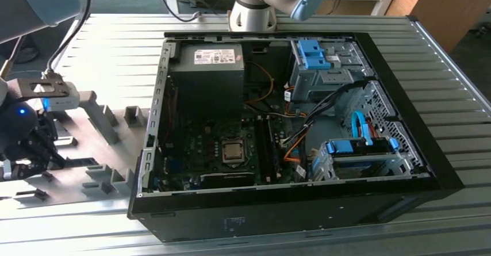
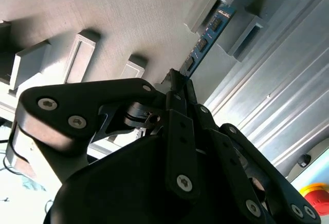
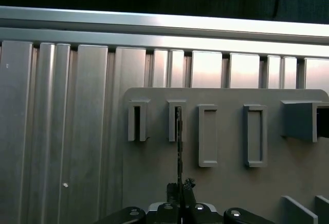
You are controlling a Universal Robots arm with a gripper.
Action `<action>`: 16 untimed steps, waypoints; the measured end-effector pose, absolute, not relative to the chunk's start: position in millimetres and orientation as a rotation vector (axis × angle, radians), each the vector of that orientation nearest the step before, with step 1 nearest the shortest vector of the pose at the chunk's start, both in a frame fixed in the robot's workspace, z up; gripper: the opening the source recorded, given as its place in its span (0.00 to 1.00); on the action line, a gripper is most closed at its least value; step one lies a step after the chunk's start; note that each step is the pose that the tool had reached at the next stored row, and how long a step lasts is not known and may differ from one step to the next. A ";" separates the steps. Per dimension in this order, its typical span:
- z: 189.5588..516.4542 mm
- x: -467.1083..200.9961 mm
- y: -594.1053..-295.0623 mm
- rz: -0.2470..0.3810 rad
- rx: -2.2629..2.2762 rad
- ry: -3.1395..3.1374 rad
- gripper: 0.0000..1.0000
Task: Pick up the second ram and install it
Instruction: 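Pick up the second ram and move it above second insertion slot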
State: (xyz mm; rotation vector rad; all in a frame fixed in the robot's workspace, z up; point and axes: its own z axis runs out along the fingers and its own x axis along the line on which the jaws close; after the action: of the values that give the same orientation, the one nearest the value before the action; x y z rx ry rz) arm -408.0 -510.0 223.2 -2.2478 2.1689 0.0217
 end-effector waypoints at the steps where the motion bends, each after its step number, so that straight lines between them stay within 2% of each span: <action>1: 224.0 -408.0 -510.0 0.022 -2.248 2.169 0.14; 16: 236.4 -408.0 -510.0 0.022 -2.248 2.169 0.14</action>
State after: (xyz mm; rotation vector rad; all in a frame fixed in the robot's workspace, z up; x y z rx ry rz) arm -408.0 -510.0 236.4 -2.2476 2.1688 0.0216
